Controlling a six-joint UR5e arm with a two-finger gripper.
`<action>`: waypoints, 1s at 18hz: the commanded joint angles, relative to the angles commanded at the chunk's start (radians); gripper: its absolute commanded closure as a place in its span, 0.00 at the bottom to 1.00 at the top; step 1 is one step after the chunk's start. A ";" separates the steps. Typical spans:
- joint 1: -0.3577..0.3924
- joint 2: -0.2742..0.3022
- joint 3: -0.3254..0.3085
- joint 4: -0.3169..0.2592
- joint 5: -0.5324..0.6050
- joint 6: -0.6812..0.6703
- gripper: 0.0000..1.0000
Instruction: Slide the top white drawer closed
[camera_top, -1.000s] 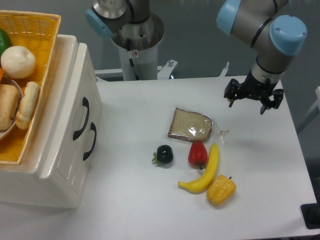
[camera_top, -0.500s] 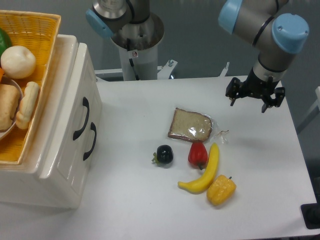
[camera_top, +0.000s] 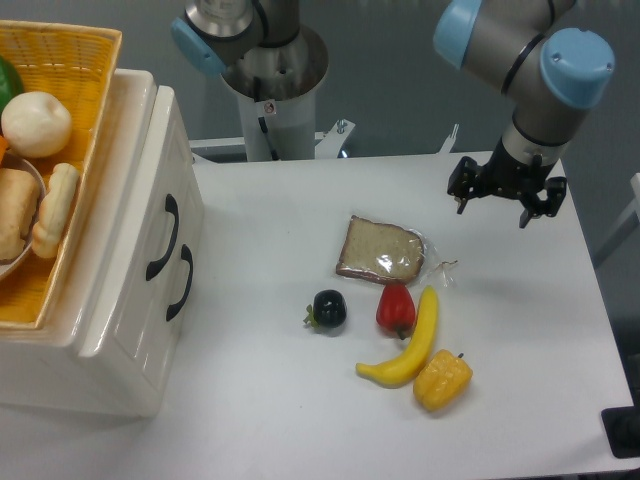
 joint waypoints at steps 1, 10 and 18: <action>0.000 0.002 0.002 0.000 0.000 0.000 0.00; -0.012 0.003 0.000 0.000 0.000 -0.003 0.00; -0.005 0.003 0.000 0.000 0.000 0.000 0.00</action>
